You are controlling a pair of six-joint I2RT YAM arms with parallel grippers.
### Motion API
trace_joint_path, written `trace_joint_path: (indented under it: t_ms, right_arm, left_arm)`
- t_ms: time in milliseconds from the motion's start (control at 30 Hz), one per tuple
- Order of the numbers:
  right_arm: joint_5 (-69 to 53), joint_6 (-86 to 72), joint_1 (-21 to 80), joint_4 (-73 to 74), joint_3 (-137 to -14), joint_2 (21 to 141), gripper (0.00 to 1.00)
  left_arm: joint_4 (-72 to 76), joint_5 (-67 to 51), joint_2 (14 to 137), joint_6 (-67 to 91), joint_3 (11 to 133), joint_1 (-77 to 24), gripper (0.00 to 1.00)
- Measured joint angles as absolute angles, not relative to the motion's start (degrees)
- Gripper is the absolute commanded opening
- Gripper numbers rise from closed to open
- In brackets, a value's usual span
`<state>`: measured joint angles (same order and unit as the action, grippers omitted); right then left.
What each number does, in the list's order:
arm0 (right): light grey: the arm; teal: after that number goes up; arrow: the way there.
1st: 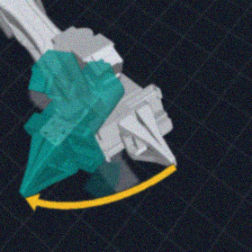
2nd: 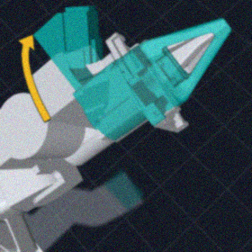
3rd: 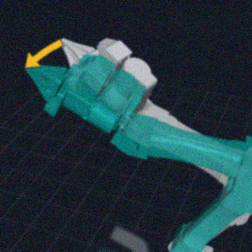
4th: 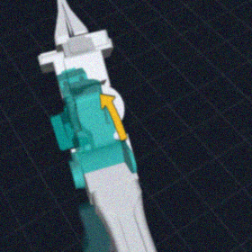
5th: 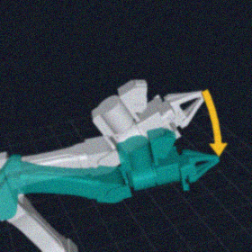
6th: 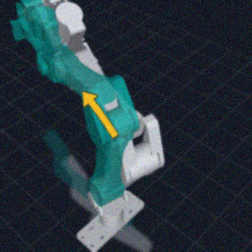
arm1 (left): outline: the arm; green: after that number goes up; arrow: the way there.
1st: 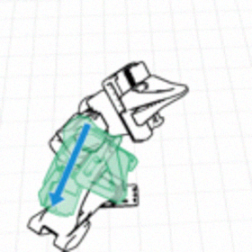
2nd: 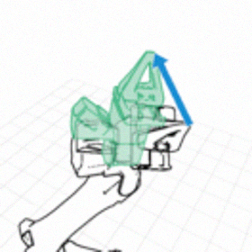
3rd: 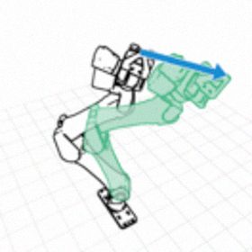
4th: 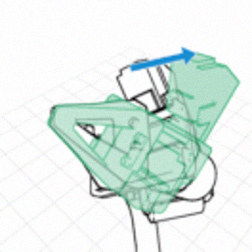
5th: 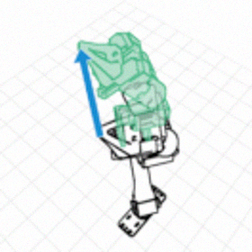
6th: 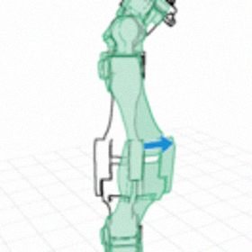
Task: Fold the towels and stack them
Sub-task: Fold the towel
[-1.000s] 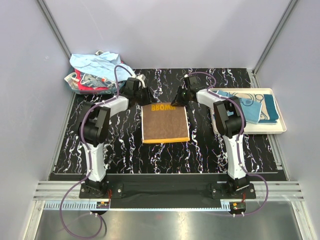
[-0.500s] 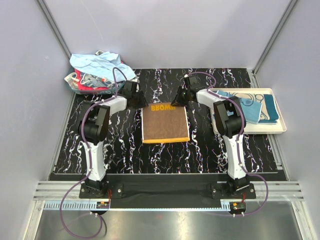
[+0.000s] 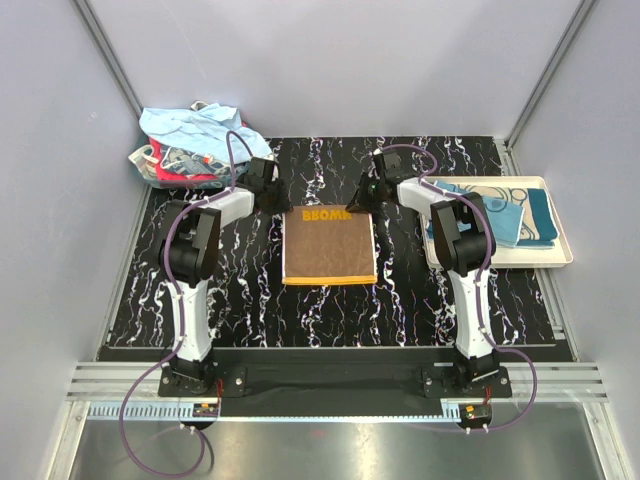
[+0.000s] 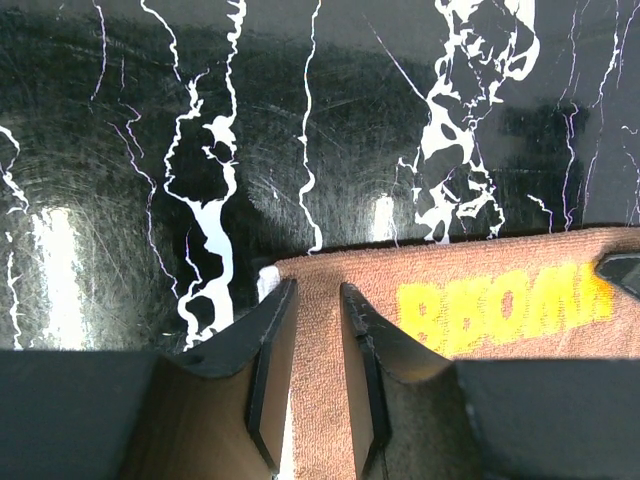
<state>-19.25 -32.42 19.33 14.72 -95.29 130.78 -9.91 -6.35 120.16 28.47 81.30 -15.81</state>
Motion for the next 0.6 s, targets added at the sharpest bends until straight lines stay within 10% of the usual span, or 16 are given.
trace_joint_path:
  t_ms: [600]
  right_arm:
    - [-18.96,-29.69,11.22,14.94,-89.65,126.82,0.21]
  left_arm:
    - [-10.9,-6.9,120.18,28.27,81.8,-15.53,0.31]
